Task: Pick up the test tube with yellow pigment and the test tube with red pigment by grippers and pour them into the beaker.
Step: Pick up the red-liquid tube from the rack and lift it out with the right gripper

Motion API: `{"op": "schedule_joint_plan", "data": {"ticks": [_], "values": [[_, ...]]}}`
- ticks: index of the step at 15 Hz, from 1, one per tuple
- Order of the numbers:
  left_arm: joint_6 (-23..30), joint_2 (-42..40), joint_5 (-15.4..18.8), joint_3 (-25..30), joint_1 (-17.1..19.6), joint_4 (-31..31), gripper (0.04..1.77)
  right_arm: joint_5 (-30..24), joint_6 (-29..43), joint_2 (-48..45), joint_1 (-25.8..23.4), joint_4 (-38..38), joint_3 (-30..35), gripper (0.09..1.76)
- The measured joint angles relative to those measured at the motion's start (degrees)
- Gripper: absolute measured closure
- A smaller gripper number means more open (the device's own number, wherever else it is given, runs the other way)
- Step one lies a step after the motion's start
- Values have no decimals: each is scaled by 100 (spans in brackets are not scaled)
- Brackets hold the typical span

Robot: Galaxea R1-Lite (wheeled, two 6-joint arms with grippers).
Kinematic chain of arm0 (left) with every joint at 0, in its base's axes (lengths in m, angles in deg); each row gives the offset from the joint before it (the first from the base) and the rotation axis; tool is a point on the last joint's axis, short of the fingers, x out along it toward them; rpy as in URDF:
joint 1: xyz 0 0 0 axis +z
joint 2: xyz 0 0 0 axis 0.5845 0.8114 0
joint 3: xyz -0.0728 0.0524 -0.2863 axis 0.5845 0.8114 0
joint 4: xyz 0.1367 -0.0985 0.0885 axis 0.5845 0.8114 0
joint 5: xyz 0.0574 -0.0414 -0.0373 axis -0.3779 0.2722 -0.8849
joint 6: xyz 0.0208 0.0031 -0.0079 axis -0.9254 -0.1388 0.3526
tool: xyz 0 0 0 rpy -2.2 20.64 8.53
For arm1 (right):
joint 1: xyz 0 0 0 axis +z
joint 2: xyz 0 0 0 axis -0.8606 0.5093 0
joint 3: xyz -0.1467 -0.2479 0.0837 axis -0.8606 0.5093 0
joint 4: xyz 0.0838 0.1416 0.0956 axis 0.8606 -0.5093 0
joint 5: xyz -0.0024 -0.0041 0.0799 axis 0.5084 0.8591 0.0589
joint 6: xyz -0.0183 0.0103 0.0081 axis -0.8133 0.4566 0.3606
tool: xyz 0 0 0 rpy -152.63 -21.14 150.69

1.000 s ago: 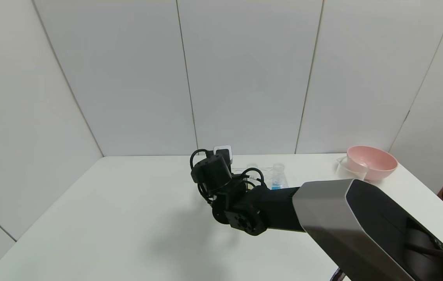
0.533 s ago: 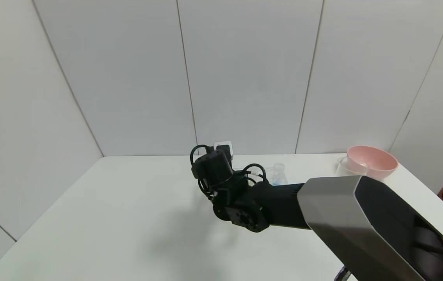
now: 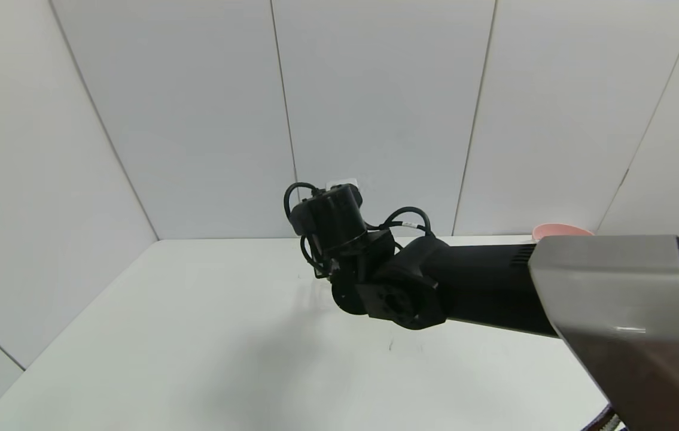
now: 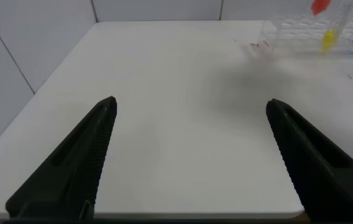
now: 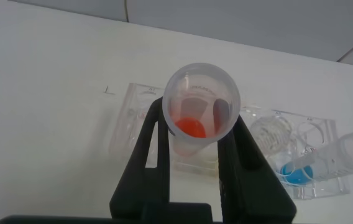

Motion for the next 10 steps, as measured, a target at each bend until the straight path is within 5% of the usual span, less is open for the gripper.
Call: {"op": "schedule_joint_plan", "data": {"ticks": [10], "values": [[0, 0, 0, 0, 0, 0, 9, -5, -38, -247, 149, -80, 78, 134]]}}
